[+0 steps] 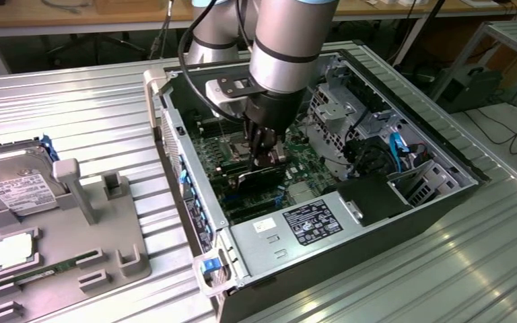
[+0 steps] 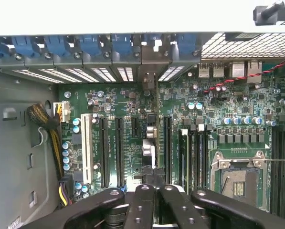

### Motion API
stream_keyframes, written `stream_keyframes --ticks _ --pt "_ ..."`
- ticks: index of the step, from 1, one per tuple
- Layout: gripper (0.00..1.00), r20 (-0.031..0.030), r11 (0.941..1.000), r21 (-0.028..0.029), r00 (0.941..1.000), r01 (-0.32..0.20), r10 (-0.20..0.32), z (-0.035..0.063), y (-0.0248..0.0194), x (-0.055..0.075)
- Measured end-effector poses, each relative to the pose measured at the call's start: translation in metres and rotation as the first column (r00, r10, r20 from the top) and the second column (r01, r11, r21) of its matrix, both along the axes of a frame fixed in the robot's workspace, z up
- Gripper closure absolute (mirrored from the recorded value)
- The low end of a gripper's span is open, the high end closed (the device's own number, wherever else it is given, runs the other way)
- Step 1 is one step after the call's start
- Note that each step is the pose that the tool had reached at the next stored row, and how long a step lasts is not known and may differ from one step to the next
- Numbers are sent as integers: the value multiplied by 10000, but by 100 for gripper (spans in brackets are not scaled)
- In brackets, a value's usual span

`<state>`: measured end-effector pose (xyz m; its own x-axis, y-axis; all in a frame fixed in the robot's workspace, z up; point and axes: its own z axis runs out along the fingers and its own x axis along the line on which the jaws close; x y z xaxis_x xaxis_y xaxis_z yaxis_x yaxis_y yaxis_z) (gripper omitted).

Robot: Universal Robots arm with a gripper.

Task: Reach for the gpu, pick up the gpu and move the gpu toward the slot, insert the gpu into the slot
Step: 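Insert the gpu into the slot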

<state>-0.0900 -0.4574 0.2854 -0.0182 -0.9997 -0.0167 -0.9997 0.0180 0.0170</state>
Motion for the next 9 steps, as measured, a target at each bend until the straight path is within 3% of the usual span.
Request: stream_keyframes --ticks 9 --pt "89 0 10000 1 10000 0 0 0 0 0"
